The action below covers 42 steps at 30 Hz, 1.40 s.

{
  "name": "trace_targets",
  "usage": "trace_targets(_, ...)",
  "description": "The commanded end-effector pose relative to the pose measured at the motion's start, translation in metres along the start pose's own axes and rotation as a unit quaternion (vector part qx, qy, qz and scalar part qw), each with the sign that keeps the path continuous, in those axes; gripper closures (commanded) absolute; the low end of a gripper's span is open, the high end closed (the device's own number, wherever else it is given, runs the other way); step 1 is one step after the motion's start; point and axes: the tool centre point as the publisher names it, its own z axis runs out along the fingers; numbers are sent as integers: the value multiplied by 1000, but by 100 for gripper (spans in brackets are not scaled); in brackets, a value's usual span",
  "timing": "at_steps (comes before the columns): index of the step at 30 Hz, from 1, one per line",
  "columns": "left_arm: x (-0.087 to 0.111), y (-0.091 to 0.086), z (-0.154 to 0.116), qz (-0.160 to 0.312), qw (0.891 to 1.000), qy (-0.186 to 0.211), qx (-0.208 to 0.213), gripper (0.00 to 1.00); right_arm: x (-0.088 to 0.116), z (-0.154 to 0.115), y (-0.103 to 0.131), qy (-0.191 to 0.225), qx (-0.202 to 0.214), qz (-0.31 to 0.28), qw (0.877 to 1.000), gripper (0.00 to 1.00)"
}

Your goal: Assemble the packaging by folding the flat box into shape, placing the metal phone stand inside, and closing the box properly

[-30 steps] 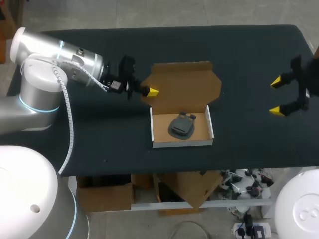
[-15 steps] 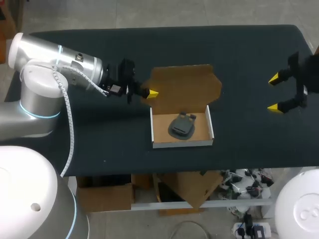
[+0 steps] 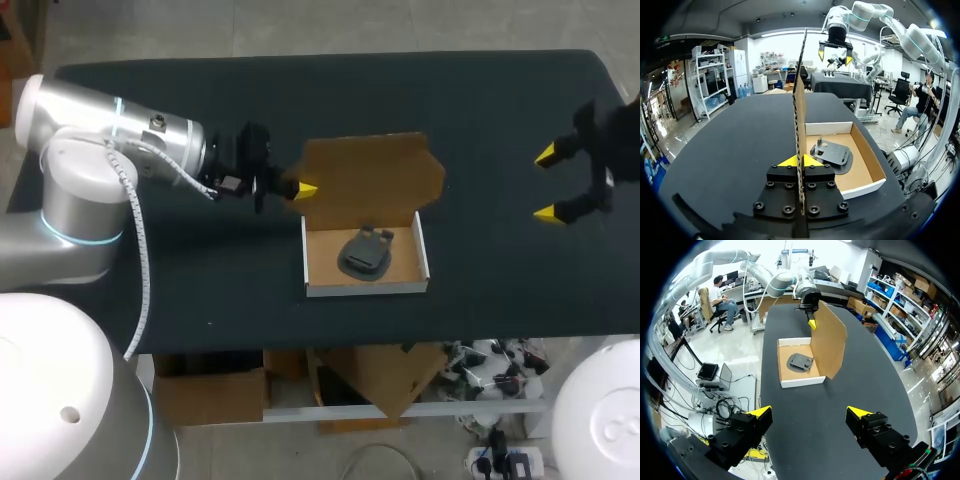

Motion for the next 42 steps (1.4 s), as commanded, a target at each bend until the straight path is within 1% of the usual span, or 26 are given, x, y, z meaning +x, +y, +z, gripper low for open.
trace_targets(1,5,2,3,5,1000,-8,-3,100,-1,-1,1,3,1,-1,1000,0)
trace_targets(9,7,2,3,19,1000,-18,-3,100,-2,0,4,4,2,-4,1000,0)
trace_targets(32,9,2,-1,31,999,-36,-2,100,-7,1,13,-4,15,-3,1000,0)
trace_targets(35,9,1,-1,31,999,-37,-1,100,-7,1,13,-8,22,2,1000,0)
trace_targets(37,9,1,-1,32,999,-37,-1,100,-7,0,14,-17,40,11,999,0)
trace_targets(42,9,1,-1,32,999,-37,-1,100,-8,0,14,-18,40,15,999,0)
